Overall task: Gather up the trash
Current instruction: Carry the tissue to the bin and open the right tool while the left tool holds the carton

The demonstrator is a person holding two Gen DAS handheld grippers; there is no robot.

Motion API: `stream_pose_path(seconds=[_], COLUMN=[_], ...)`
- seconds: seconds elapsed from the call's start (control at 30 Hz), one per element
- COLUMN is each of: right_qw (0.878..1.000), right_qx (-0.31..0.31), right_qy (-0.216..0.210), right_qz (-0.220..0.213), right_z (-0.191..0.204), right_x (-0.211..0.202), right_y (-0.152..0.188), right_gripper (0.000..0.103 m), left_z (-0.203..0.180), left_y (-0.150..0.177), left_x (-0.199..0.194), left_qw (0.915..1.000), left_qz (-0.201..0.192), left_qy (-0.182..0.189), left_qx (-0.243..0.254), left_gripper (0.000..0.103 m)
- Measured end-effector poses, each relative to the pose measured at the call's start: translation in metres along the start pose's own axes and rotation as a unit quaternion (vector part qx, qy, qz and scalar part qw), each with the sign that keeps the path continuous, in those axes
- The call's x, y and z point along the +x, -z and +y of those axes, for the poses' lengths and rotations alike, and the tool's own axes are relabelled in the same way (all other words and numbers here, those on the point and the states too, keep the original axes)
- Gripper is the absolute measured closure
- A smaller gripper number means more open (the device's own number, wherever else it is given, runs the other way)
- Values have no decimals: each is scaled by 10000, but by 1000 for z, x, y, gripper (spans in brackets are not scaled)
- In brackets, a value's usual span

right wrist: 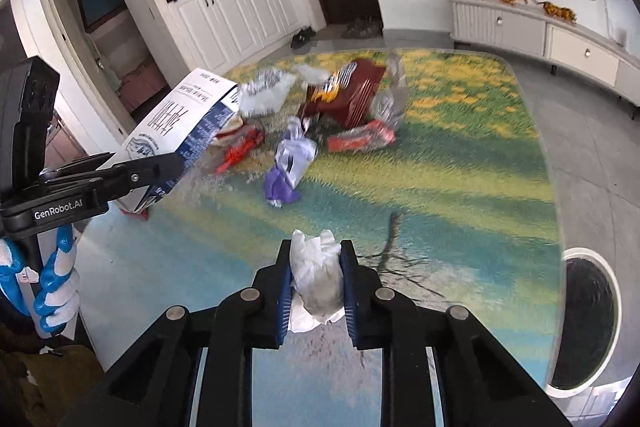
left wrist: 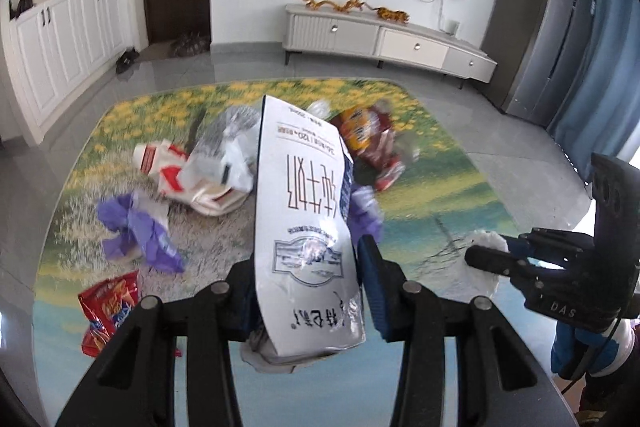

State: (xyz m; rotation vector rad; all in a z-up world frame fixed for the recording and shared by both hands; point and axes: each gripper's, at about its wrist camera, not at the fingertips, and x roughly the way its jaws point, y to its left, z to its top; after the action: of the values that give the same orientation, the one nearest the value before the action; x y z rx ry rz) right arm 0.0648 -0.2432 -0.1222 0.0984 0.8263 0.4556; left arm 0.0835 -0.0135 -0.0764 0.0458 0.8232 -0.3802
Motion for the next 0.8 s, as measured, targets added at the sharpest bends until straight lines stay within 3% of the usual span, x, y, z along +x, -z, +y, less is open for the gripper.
stream_pose_path(seconds=[0.23,0.4,0.6,0.8], right_qw=[9926,9704,9475,9296], right_qx=[740,1668,2336,2848], right_qy=[728,1576,2095,2288], right_qz=[-629,-756,-623,-495], right_z=[-71,-157,-235,-286], right_x=[-61,-94,-93,-76], right_y=[11,45,68,86], right_gripper=[83,82,81,77], left_z=[-89,-172,-266,-320], left_y=[-31,-46,-58,-64], left_x=[12,51,117,167], left_qw=[9943,9816,9656,9575], left_qz=[86,419,941,1224], left_qy=[707,1235,1648,1842], left_qx=[796,1398,1777,1849], left_gripper=[62,62,62,61])
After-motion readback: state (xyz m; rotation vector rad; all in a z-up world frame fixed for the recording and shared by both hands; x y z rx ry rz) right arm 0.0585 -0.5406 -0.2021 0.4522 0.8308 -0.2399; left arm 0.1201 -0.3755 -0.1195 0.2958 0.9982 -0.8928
